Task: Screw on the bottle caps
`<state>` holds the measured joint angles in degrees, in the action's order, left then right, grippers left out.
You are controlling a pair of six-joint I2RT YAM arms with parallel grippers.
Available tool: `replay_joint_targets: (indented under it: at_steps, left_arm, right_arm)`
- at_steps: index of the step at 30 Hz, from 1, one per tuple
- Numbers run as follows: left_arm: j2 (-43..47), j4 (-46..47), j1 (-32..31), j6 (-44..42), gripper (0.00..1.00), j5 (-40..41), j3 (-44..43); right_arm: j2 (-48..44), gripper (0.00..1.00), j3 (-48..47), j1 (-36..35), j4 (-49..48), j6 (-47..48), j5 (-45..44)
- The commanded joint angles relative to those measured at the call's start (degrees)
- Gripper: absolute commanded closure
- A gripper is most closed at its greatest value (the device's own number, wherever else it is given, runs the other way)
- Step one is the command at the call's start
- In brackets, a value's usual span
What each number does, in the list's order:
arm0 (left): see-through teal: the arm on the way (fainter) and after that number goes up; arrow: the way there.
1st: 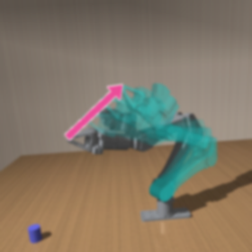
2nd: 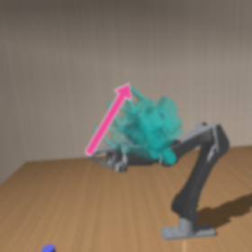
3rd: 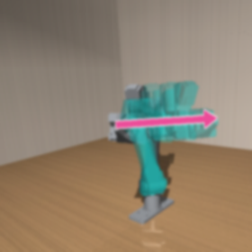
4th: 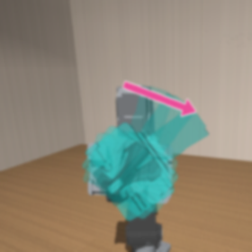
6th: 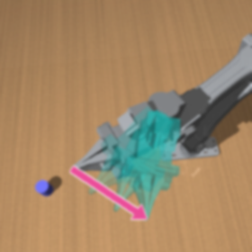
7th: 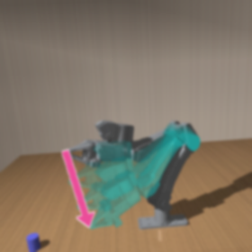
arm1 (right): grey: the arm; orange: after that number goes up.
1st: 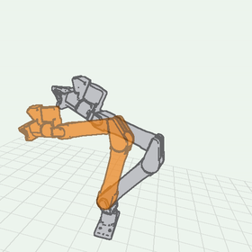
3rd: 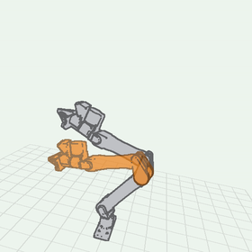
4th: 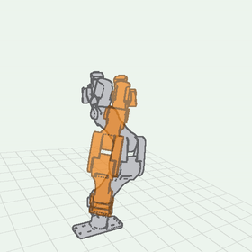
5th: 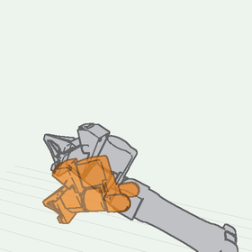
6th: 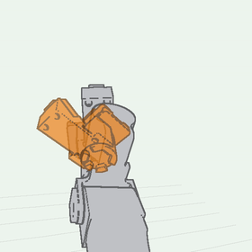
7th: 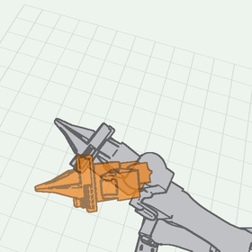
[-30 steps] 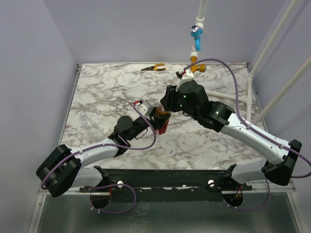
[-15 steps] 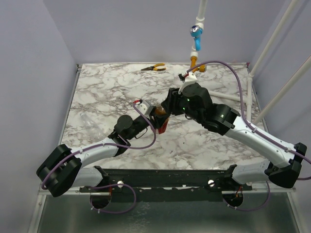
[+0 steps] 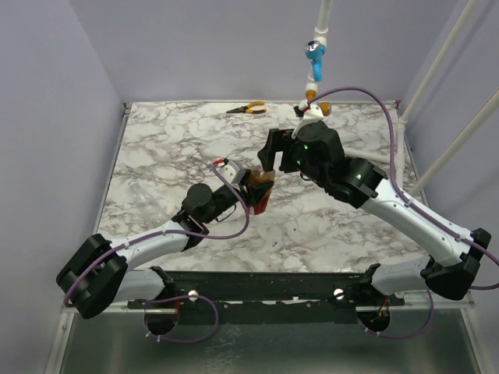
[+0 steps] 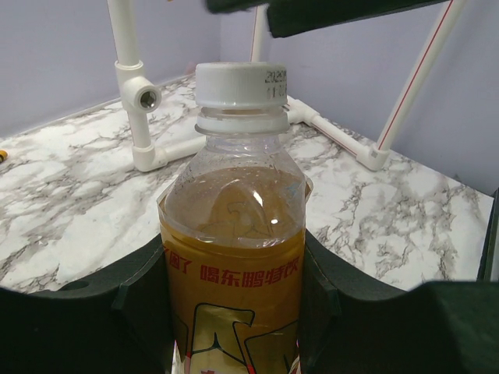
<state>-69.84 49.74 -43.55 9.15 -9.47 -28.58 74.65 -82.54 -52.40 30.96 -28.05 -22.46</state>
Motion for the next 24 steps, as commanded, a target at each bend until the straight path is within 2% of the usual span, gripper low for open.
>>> replay_joint_targets:
  at_steps: [1,10,24]
  left_arm:
    - [1.6,-0.4,0.3,0.2,0.77,-1.7,-1.5]
    - [1.9,-0.3,0.3,0.1,0.77,-1.5,-1.5]
    - [0.4,0.5,0.3,0.3,0.77,-1.6,-0.8]
  right_arm:
    - [4.5,0.13,-2.9,1.0,-4.5,1.7,5.4]
    - [8.7,0.2,-4.6,1.2,-6.7,1.3,6.8]
    - [7.9,0.25,-3.9,1.2,-5.8,-1.4,8.9]
